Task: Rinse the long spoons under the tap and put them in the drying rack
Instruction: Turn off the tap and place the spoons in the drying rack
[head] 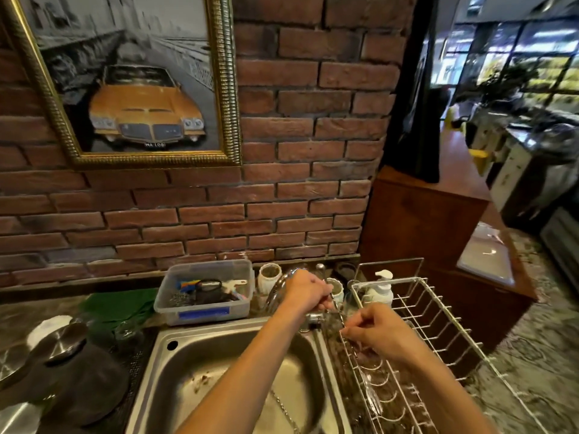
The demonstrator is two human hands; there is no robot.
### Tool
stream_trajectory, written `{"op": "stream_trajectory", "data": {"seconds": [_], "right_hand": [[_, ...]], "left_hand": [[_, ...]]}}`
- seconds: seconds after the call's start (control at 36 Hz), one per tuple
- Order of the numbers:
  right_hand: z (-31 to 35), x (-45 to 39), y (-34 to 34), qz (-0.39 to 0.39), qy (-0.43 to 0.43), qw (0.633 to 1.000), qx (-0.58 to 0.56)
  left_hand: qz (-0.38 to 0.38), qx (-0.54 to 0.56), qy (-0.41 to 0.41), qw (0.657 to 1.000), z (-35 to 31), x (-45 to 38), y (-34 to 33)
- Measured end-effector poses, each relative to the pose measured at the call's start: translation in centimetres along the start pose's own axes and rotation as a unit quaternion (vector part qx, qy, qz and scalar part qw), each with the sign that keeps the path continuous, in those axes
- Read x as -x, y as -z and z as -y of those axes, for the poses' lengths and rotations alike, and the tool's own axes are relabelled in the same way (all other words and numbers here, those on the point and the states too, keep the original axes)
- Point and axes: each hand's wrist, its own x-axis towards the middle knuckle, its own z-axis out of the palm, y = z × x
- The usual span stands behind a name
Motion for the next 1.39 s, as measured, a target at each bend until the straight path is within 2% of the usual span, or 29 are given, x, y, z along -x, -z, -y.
{"op": "stream_trajectory", "data": {"seconds": [0.14, 0.36, 0.5, 0.78, 1.06, 1.19, 1.39], "right_hand": [[-2.6, 1.4, 3.5, -0.039, -0.014, 0.999, -0.002], [-6.3, 2.0, 7.9, -0.080, -0.019, 0.995, 0.057], [-8.9, 1.9, 9.6, -0.097, -0.028, 0.990, 0.100], [-13.0, -0.1, 13.0, -0.079, -0.062, 0.982, 0.157], [-15.7, -3.6, 13.4, -0.033, -0.098, 0.955, 0.277], [-16.8, -4.4, 13.3, -0.017, -0.096, 0.951, 0.295], [-18.2, -5.3, 13.6, -0.016, -0.094, 0.941, 0.324]], "left_hand": [[0.015, -0.025, -0.008, 1.000, -0.2, 0.0, -5.2], [-0.025, -0.115, -0.036, 0.992, -0.3, -0.8, -12.4], [-0.004, -0.130, -0.015, 0.991, 0.1, -1.5, -15.9], [-0.020, -0.207, 0.038, 0.977, 1.5, -4.0, -21.8], [-0.067, -0.328, 0.027, 0.942, 4.0, -6.3, -24.4], [-0.037, -0.385, 0.022, 0.922, 4.1, -7.1, -25.4], [-0.033, -0.364, 0.036, 0.930, 4.7, -7.2, -25.5]]}}
